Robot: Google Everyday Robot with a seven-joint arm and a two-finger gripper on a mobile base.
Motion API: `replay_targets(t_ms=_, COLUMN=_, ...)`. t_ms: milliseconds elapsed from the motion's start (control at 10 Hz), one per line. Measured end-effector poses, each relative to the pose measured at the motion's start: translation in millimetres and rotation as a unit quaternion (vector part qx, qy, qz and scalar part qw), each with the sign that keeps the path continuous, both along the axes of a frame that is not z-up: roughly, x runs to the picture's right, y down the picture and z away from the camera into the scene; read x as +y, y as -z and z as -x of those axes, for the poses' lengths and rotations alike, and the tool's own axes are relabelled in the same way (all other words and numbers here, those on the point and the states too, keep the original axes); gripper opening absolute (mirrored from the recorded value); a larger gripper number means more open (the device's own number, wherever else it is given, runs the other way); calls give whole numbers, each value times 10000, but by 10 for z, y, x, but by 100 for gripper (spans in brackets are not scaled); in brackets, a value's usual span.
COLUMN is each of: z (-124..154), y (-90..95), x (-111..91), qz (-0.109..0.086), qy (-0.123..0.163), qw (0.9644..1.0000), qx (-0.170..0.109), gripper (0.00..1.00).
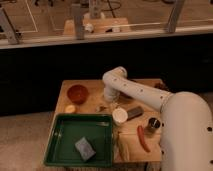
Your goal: Place fork in tray
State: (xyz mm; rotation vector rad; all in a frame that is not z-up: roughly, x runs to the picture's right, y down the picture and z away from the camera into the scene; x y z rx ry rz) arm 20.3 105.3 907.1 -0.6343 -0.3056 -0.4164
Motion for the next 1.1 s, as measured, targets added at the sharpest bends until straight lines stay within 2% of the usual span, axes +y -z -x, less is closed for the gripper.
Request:
replay_targets(t_ms=600, z=-63, y=-205, x=124, qz=147, qy=64, qw=9997, qx=198, gripper=78)
replay_targets(t_ms=900, z=-96, y=-248, x=200, qz=246, qy=51, qw=9993, qx=269, gripper=54)
replay_targets(t_ms=1100, z=-96, y=-254, x=200, qz=246, qy=27, qw=9993, qx=271, gripper=52)
